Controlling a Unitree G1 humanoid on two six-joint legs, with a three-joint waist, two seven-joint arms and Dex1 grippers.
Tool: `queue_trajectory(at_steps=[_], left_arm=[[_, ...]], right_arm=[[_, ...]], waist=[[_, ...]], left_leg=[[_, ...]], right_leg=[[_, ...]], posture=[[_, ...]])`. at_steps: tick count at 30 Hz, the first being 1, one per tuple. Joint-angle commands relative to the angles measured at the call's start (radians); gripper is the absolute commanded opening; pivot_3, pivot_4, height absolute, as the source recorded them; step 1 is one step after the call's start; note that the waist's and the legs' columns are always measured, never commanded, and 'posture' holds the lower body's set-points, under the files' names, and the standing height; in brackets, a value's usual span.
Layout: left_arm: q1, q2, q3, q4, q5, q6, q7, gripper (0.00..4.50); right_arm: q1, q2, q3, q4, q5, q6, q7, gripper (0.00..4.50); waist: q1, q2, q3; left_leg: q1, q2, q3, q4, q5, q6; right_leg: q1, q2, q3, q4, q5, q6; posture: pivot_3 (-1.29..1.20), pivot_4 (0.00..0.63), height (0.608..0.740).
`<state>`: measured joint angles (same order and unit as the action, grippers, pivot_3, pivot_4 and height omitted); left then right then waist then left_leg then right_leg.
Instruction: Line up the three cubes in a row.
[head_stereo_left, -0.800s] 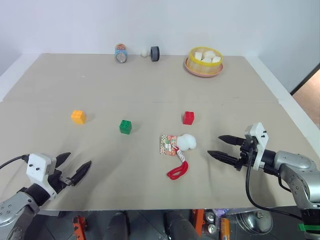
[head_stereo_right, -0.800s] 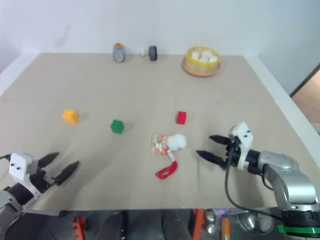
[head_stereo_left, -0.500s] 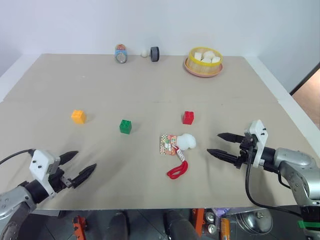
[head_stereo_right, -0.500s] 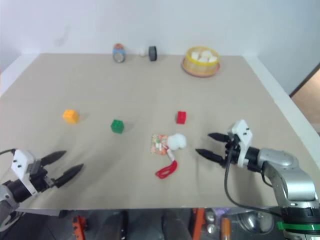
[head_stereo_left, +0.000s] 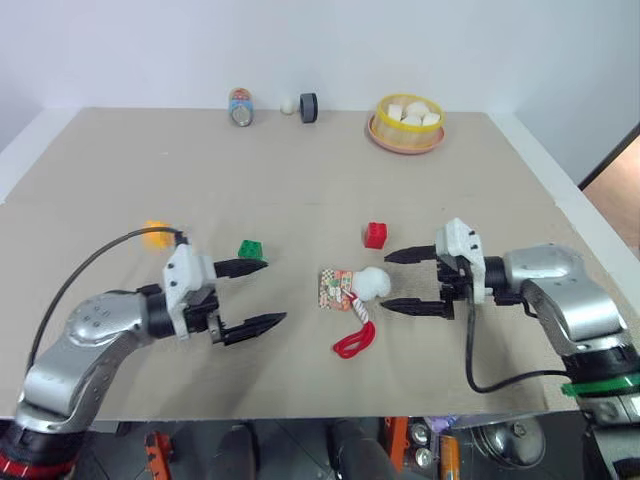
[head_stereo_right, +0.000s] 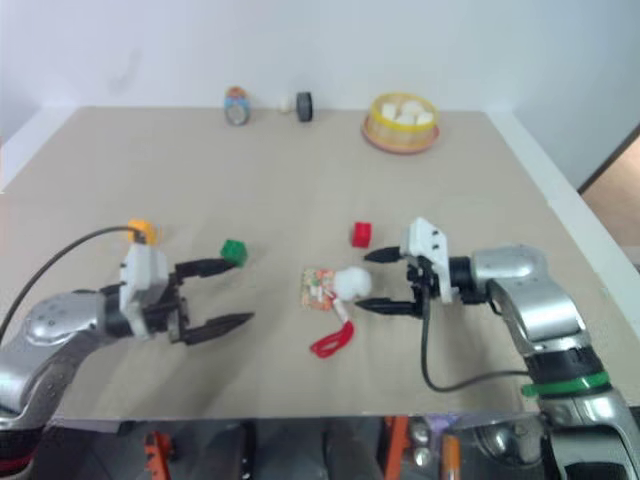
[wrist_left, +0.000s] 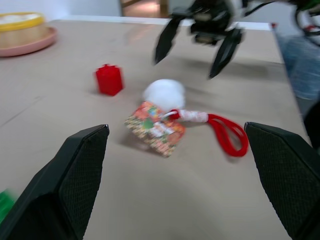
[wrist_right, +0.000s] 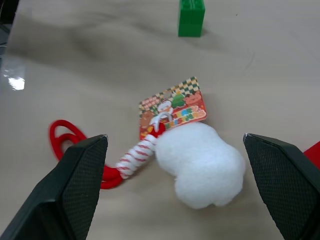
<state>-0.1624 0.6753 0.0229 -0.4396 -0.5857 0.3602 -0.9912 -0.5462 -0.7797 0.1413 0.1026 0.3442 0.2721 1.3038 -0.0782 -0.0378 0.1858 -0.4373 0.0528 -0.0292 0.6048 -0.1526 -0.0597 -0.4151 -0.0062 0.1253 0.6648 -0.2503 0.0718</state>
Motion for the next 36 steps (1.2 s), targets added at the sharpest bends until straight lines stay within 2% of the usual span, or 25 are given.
queue_trajectory(at_steps=[1,8,12,15,22,30,33,36], left_arm=[[-0.018,-0.007,-0.015,0.002,0.000,-0.021,-0.025,4.48],[-0.010,-0.007,-0.008,-0.012,-0.015,-0.019,-0.027,4.48],[-0.012,-0.017,-0.010,-0.012,-0.005,-0.028,-0.016,4.50],[-0.014,-0.025,-0.010,-0.009,0.001,-0.032,-0.010,4.50],[-0.066,-0.084,-0.059,0.065,0.037,-0.071,-0.015,4.50],[-0.199,-0.212,-0.124,0.245,0.139,-0.220,-0.024,4.50],[-0.225,-0.238,-0.153,0.289,0.148,-0.242,-0.058,4.50],[-0.247,-0.262,-0.173,0.324,0.159,-0.267,-0.078,4.50]], right_arm=[[-0.060,0.030,0.026,0.134,-0.062,-0.097,0.035,4.50],[-0.125,0.119,0.065,0.324,-0.134,-0.214,0.067,4.50],[-0.140,0.144,0.064,0.383,-0.151,-0.268,0.086,3.36],[-0.148,0.147,0.057,0.400,-0.149,-0.267,0.100,2.21],[-0.097,0.108,0.015,0.363,-0.135,-0.213,0.072,0.05],[0.001,-0.064,-0.166,0.272,-0.073,-0.068,-0.008,0.05],[-0.005,-0.129,-0.249,0.354,-0.104,-0.131,-0.097,0.05],[-0.083,-0.149,-0.279,0.512,-0.180,-0.217,-0.272,0.05]], waist=[[0.000,0.000,0.000],[0.001,0.000,0.000],[0.001,0.000,0.000],[0.001,0.000,0.000],[0.003,0.000,0.000],[0.016,0.001,0.000],[0.013,0.002,0.000],[0.004,0.002,0.000]], left_leg=[[0.000,0.000,0.000,0.000,0.000,0.000],[0.000,0.000,-0.001,0.000,0.000,0.000],[0.001,0.000,-0.002,0.001,0.000,0.000],[0.003,0.000,-0.002,0.002,0.000,0.000],[0.007,-0.001,-0.002,0.002,0.001,0.001],[0.005,-0.002,-0.002,0.006,0.001,0.001],[0.006,-0.002,-0.001,0.006,0.001,0.001],[0.006,-0.002,-0.001,0.006,0.001,0.001]], right_leg=[[0.000,0.000,0.000,0.000,0.000,0.000],[0.001,0.000,0.000,0.001,0.000,0.000],[0.003,0.000,0.000,0.001,0.000,0.001],[0.005,0.000,-0.001,0.001,0.000,0.001],[0.009,0.000,0.000,0.001,-0.001,-0.002],[0.009,-0.001,0.001,0.001,0.000,0.000],[0.009,-0.001,0.001,0.001,0.000,0.000],[0.009,0.000,0.001,0.001,0.000,0.000]], posture=[[0.00,0.150,0.740],[0.00,0.150,0.740],[0.00,0.150,0.740],[0.00,0.150,0.740],[0.00,0.150,0.740],[0.00,0.150,0.740],[0.00,0.150,0.740],[0.00,0.150,0.740]])
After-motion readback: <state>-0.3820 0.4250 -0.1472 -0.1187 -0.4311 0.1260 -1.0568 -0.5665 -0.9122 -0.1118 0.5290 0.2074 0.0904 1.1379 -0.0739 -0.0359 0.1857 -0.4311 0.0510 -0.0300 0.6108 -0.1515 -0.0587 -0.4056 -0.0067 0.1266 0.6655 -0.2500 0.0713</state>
